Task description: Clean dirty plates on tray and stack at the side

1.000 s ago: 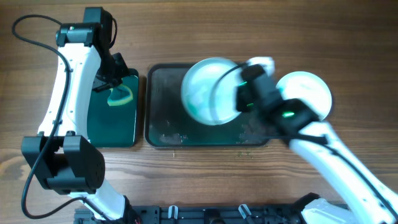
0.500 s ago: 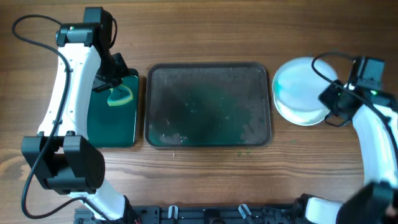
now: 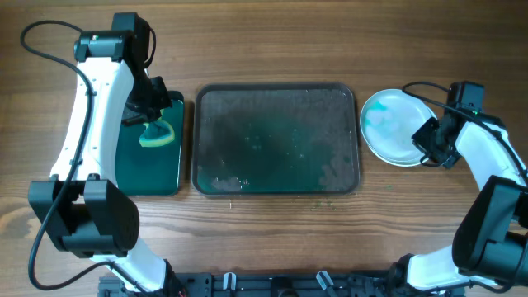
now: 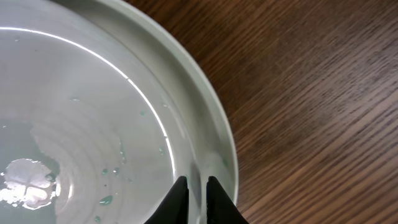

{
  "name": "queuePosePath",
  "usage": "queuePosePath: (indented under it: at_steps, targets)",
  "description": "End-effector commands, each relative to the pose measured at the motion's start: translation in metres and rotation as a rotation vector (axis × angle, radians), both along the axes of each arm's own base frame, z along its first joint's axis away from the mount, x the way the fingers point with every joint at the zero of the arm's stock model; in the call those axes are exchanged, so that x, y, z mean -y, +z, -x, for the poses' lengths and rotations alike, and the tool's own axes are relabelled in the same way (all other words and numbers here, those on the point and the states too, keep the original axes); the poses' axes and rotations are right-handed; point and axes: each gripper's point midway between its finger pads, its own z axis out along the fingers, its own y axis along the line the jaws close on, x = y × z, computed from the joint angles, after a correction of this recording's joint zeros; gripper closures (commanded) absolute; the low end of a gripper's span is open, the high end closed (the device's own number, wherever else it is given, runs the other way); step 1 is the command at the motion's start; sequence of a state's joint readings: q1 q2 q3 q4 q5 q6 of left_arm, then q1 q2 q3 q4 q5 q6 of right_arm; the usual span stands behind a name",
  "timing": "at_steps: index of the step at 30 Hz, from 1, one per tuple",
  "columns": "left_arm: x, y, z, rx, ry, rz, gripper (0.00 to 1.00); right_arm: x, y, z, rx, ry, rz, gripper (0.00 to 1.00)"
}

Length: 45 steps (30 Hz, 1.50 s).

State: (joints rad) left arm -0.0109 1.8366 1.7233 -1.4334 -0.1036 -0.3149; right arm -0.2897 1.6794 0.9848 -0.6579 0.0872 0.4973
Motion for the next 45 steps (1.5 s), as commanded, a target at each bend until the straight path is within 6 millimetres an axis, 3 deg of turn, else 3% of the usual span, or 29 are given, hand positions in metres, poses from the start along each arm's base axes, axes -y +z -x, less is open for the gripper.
queuePosePath:
  at_steps: [1, 5, 7, 10, 14, 20, 24, 25, 26, 28, 31, 33, 37, 38, 40, 45]
  targets:
    - [-0.001, 0.002, 0.003, -0.005, -0.02, 0.001, 0.96, 0.01, 0.019, -0.003, 0.034, -0.003, 0.048, 0.9]
    - [-0.01, 0.003, 0.007, -0.022, -0.02, -0.054, 0.96, 0.018, 0.05, -0.008, 0.084, 0.006, 0.11, 0.81]
    - [-0.018, 0.004, 0.009, -0.029, -0.018, -0.099, 0.96, 0.009, 0.071, -0.016, 0.144, 0.069, 0.082, 0.61]
    - [-0.03, 0.005, 0.009, -0.031, 0.001, -0.133, 0.96, -0.017, 0.09, -0.026, 0.236, 0.196, -0.017, 0.42]
    - [-0.047, -0.007, 0.008, -0.035, -0.018, -0.091, 0.96, -0.036, 0.112, -0.024, 0.307, 0.29, -0.071, 0.32]
    - [-0.043, -0.061, -0.007, 0.039, -0.134, 0.051, 0.96, -0.05, 0.116, -0.023, 0.319, 0.338, -0.096, 0.29]
    - [-0.046, -0.083, -0.007, 0.05, -0.132, 0.03, 0.76, -0.062, 0.115, -0.022, 0.304, 0.381, -0.105, 0.21]
    - [-0.047, -0.085, -0.009, 0.06, -0.132, 0.028, 0.61, -0.068, 0.114, -0.021, 0.296, 0.412, -0.104, 0.19]
    - [-0.047, -0.085, -0.01, 0.065, -0.132, 0.027, 0.53, -0.072, 0.114, -0.021, 0.291, 0.423, -0.107, 0.16]
    - [-0.047, -0.084, -0.012, 0.073, -0.132, 0.025, 0.23, -0.08, 0.114, -0.019, 0.28, 0.445, -0.116, 0.14]
    - [-0.047, -0.076, -0.013, 0.075, -0.134, 0.024, 0.2, -0.093, 0.131, -0.018, 0.274, 0.517, -0.118, 0.13]
    - [-0.046, -0.058, -0.015, 0.088, -0.135, 0.022, 0.2, -0.102, 0.152, -0.018, 0.282, 0.57, -0.109, 0.13]
    - [-0.044, -0.002, -0.018, 0.169, -0.133, 0.021, 0.18, -0.116, 0.205, -0.011, 0.311, 0.699, -0.07, 0.13]
    - [-0.041, 0.011, -0.014, 0.189, -0.125, 0.036, 0.01, -0.119, 0.217, -0.006, 0.314, 0.706, -0.069, 0.13]
    - [-0.039, 0.028, -0.011, 0.238, -0.129, 0.034, 0.0, -0.12, 0.238, 0.005, 0.325, 0.708, -0.064, 0.13]
    - [-0.039, 0.037, -0.009, 0.262, -0.13, 0.029, 0.0, -0.123, 0.288, 0.038, 0.44, 0.714, -0.018, 0.13]
